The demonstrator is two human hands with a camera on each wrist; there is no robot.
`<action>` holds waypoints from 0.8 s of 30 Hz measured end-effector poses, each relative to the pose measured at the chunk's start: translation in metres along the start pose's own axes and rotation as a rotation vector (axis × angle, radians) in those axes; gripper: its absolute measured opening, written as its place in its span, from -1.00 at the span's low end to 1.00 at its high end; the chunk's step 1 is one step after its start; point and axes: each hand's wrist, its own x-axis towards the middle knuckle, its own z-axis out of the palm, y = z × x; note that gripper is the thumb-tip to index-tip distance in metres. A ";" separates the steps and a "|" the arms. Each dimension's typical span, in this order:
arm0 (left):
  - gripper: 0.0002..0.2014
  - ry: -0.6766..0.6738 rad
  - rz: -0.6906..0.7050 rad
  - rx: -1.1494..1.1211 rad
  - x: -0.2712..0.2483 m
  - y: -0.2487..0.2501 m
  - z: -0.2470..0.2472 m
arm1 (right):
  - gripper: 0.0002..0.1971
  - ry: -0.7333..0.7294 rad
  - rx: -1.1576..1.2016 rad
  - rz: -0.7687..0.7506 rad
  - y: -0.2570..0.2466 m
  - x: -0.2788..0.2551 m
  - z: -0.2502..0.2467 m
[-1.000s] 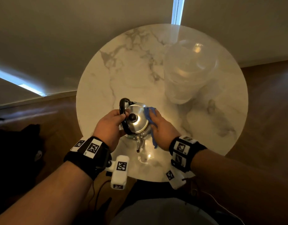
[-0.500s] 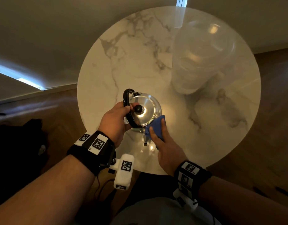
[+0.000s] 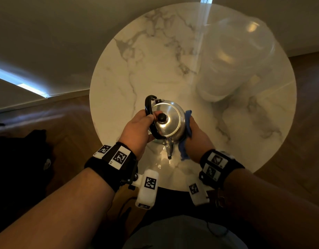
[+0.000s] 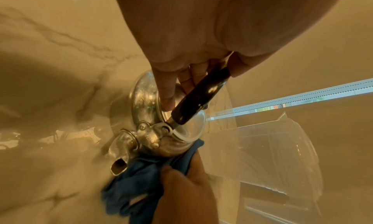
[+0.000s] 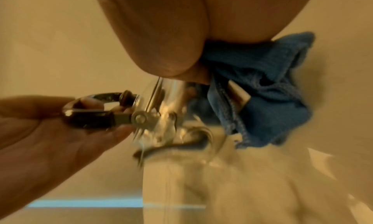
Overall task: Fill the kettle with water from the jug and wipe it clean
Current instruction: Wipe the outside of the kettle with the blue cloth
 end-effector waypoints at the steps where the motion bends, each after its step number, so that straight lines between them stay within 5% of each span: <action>1: -0.73 -0.001 -0.003 -0.004 0.000 0.000 0.000 | -0.05 -0.011 0.012 0.024 0.001 -0.014 0.004; 2: -0.73 -0.003 -0.003 -0.001 0.001 0.000 0.000 | 0.03 -0.042 0.025 0.021 0.005 -0.026 0.008; 5: -0.74 -0.004 -0.007 -0.006 0.003 -0.002 -0.001 | -0.44 -0.065 0.038 0.042 0.019 -0.038 0.028; 10: -0.71 -0.002 0.005 0.001 0.000 0.002 -0.002 | -0.35 0.026 0.070 0.016 0.015 -0.015 0.023; 20: -0.72 -0.003 -0.004 0.009 -0.001 0.005 -0.001 | -0.20 -0.050 -0.085 -0.329 0.035 -0.037 0.032; 24: -0.73 0.003 -0.018 0.024 -0.002 0.006 0.000 | -0.44 0.019 0.043 -0.324 0.018 -0.003 0.011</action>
